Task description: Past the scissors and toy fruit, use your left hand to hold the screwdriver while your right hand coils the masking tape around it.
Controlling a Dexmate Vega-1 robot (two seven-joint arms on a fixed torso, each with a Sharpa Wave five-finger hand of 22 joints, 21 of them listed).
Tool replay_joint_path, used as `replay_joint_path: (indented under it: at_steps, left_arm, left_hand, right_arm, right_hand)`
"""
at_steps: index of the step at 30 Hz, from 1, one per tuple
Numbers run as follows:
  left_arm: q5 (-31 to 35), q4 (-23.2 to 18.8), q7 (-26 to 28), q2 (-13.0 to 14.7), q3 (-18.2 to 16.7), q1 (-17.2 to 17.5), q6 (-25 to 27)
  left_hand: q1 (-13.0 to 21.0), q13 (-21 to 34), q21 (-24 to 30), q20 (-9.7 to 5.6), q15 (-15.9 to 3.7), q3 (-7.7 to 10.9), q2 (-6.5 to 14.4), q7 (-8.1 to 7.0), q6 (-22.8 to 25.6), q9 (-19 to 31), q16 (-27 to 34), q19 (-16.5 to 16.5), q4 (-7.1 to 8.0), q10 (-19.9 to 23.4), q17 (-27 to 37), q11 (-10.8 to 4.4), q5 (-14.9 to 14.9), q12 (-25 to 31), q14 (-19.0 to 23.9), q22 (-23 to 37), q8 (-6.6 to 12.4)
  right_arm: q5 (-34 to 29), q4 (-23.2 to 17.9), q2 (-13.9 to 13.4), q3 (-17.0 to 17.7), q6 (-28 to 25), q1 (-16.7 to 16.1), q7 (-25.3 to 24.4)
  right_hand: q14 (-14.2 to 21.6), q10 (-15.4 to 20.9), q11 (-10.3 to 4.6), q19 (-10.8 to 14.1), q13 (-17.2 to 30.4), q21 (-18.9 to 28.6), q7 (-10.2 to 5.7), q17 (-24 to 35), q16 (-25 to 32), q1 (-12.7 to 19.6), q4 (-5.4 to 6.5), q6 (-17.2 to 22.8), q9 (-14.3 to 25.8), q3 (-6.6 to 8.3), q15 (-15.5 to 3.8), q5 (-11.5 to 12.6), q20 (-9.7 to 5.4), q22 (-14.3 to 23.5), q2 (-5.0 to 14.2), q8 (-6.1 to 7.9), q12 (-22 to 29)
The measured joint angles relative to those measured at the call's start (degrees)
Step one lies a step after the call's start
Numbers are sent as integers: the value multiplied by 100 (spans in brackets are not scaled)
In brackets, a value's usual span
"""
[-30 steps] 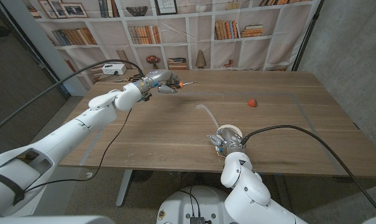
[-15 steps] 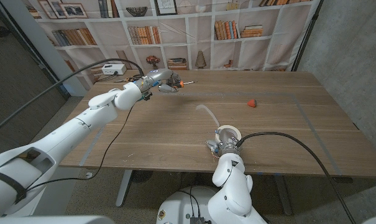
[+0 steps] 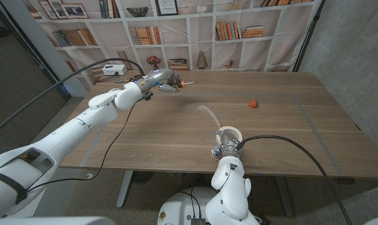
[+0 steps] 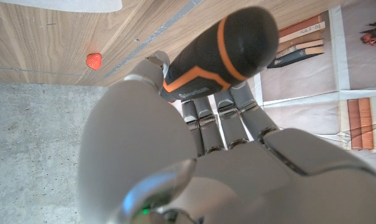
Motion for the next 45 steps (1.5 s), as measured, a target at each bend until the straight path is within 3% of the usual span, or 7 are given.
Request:
replay_joint_path:
  at_steps: [5,12,20,24,35,39,45]
  left_arm:
    - [-40,14,-42,-12,-10,4,-32]
    - [-169,84,-113,-56,-10,-7,-77]
    - [-214,108,-59,-75,-9,6,-125]
    - [-243,111,-29,-75,-25,45,-125]
    - [-293,230,30,-92,-47,66,-116]
    - [-299,318,53,-121,-46,29,-151]
    - [-310,435,103,-160,-23,-20,-235]
  left_hand:
    - [0,16,37,2,0,0,0,0,0,1,20,2,0,0,-15,0,-1,-1,0,-69,23]
    - [0,350,63,1,0,0,0,1,1,169,127,4,0,10,-24,28,-48,-11,0,-100,56]
    - [0,712,101,1,0,1,0,1,1,584,170,-36,-1,4,-13,34,-67,-30,0,-117,58]
    - [0,879,130,1,13,17,0,1,1,878,172,-36,-16,5,-5,34,-84,-30,15,-150,61]
    - [-137,1141,191,0,-27,145,137,10,31,1255,147,-36,-143,23,-2,36,-115,-29,238,-194,84]
    - [-143,1133,198,-27,-212,252,145,1,66,1263,145,-62,-96,87,8,17,-115,-72,481,-193,637]
    - [-147,1130,234,-9,-1099,388,152,-33,626,1254,115,-106,40,84,18,37,-149,-73,1182,-207,760]
  right_arm:
    - [-82,41,58,56,56,-64,0]
    - [-438,298,-10,453,496,-54,-91]
    - [-553,1384,-168,687,913,266,-1399]
    - [-479,1552,-290,725,1013,424,-2128]
    - [35,1070,-576,754,1595,597,-4267]
    - [167,748,-697,765,1807,598,-4984]
    - [257,222,-909,760,1957,619,-5200]
  right_hand:
    - [183,135,-135,108,0,0,-94,2,5,-242,216,94,0,-212,-183,-60,-108,85,205,0,41]
    - [821,1505,-543,208,312,2051,-1267,570,1665,-488,390,1270,-50,-274,-486,-13,-208,624,256,508,964]
    - [978,1503,-542,365,710,2127,-1268,570,1666,-569,411,1271,-120,-302,-472,29,49,629,338,702,993]
    - [2362,2326,283,324,1144,2137,-99,1605,2488,-574,395,2972,495,-348,15,31,27,654,345,941,1122]
    - [2361,2353,307,265,1831,2219,-41,3074,2552,-550,395,2938,729,-349,7,98,23,678,322,954,1277]
    - [2342,2340,295,264,1935,2262,-10,3080,2567,-552,395,2909,808,-349,-12,98,23,682,324,976,1327]
    - [2342,2340,295,265,2026,2330,-4,3075,2573,-553,394,2915,906,-350,-11,102,23,682,325,998,1370]
